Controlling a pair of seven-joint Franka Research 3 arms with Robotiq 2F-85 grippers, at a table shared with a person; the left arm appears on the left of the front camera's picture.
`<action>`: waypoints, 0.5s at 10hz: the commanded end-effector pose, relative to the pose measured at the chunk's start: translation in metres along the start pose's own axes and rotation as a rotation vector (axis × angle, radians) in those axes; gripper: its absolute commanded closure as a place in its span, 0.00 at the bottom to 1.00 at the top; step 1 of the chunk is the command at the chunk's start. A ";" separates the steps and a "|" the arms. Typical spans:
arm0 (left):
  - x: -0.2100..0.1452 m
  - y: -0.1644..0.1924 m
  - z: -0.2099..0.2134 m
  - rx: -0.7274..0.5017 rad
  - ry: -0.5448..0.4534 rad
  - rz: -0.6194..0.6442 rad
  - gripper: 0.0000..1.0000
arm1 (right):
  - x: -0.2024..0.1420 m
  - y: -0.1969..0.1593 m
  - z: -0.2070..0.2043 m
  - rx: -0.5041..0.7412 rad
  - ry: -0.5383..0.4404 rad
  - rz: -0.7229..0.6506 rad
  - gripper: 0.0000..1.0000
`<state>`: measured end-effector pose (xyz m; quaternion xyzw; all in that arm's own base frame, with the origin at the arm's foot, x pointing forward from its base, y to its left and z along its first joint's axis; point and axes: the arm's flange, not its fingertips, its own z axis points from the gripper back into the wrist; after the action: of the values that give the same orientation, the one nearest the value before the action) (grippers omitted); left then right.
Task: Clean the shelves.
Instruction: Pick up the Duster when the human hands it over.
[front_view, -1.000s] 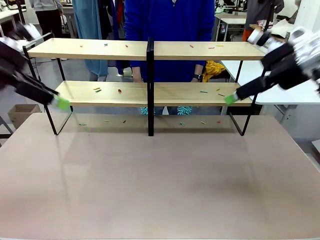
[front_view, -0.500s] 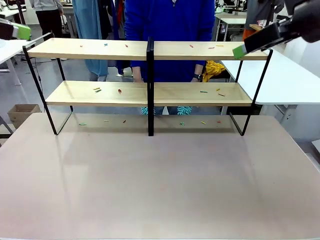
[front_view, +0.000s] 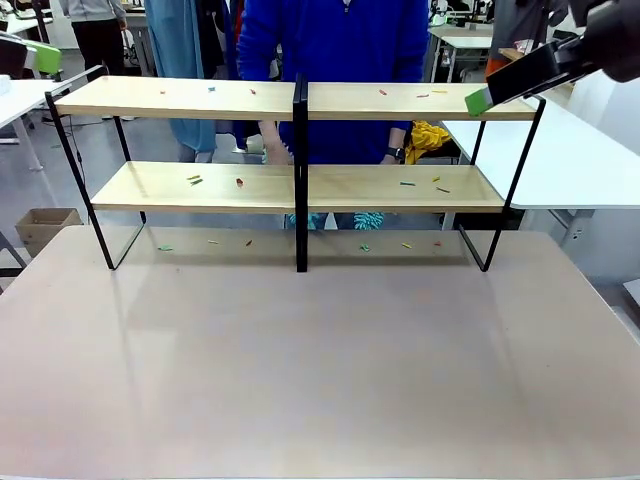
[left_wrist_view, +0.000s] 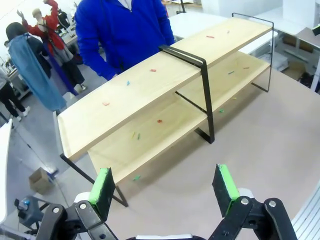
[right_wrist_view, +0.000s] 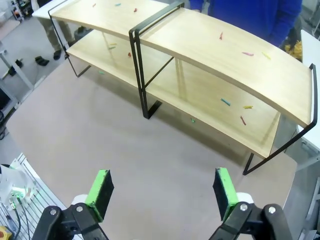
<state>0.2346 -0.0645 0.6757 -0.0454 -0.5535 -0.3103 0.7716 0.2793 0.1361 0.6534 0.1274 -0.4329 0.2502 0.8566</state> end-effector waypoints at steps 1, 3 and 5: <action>0.007 -0.010 -0.008 0.085 -0.013 0.094 0.00 | 0.008 0.004 0.003 -0.029 -0.047 -0.041 0.00; 0.009 -0.026 -0.023 0.134 0.016 0.156 0.00 | 0.011 0.005 -0.002 -0.061 -0.066 -0.127 0.00; 0.011 -0.035 -0.032 0.072 0.039 0.134 0.00 | 0.010 0.013 -0.011 -0.085 -0.060 -0.106 0.00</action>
<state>0.2452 -0.1055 0.6661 -0.0486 -0.5488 -0.2345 0.8009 0.2807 0.1466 0.6579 0.1392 -0.4551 0.1987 0.8568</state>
